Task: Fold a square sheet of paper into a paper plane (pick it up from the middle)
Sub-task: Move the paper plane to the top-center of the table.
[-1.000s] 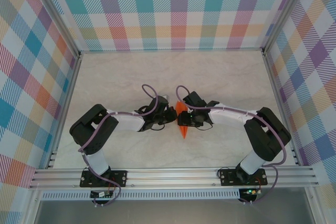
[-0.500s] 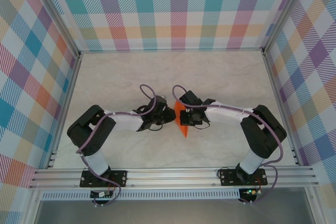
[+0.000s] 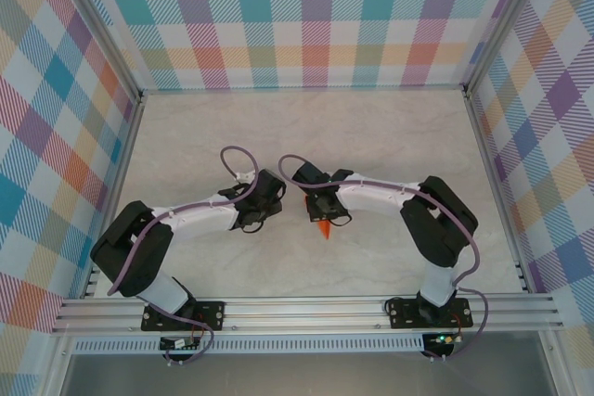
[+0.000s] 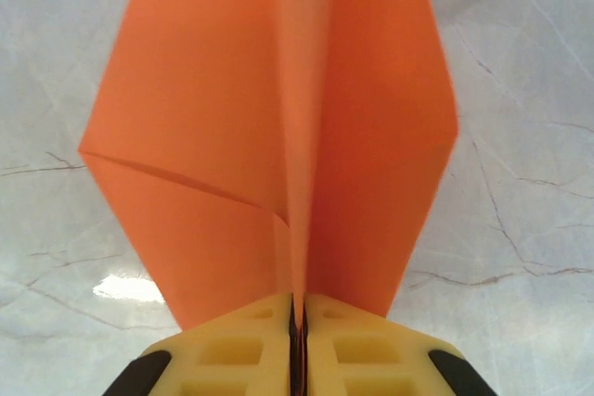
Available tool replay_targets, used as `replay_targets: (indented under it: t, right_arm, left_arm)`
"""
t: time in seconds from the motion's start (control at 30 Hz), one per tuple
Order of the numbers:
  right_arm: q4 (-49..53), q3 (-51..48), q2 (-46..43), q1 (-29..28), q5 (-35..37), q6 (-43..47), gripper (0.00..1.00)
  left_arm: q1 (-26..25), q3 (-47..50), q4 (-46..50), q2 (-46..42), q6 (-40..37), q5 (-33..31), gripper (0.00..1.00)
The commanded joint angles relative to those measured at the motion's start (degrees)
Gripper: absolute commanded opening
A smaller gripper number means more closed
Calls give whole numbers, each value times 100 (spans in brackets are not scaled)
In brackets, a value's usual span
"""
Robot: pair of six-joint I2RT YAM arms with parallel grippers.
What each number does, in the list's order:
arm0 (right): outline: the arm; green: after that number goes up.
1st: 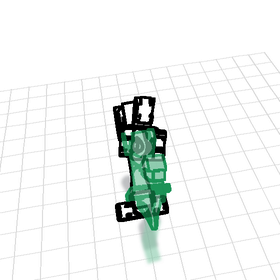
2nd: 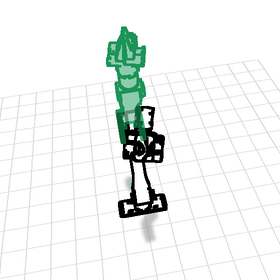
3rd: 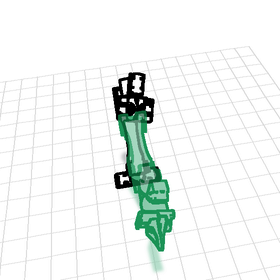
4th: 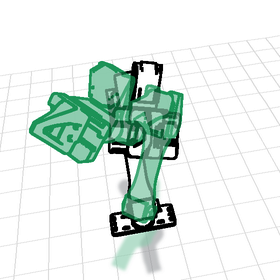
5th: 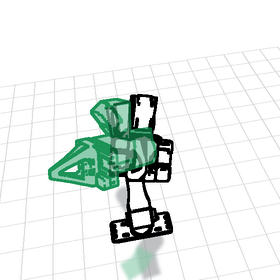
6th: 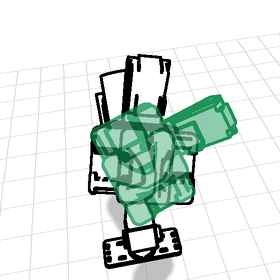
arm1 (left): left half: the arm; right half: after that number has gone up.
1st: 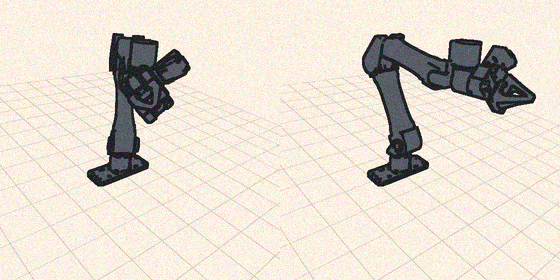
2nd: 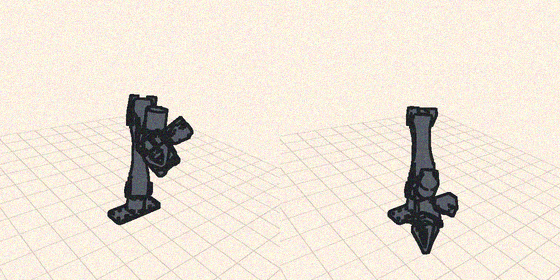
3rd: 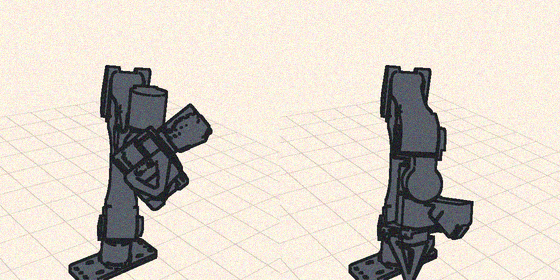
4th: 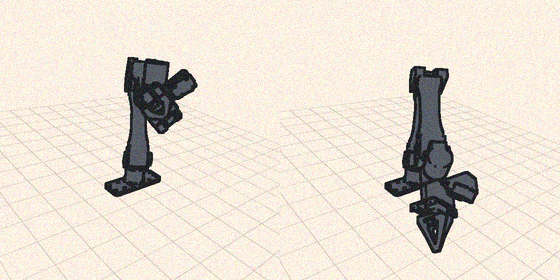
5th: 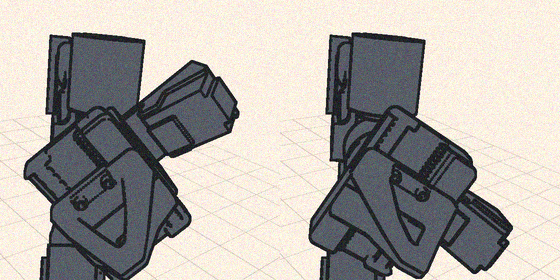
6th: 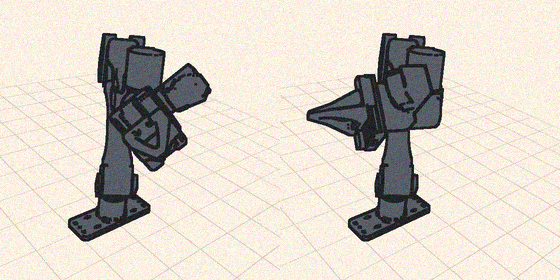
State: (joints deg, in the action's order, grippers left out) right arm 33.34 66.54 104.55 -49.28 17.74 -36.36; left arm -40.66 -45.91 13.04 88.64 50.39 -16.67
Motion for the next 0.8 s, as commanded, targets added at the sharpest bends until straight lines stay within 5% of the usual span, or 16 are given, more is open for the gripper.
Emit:
replay_targets:
  t: [0.0,0.33,0.77]
  right_arm:
    - [379,233,148,-108,282,14,13]
    - [355,404,372,-162,169,17,18]
    - [370,639,185,-137,298,118,10]
  left_arm:
    - [44,-73,445,-167,107,-298,42]
    - [41,-119,463,-119,110,-255,42]
    - [41,-45,682,-360,117,-424,45]
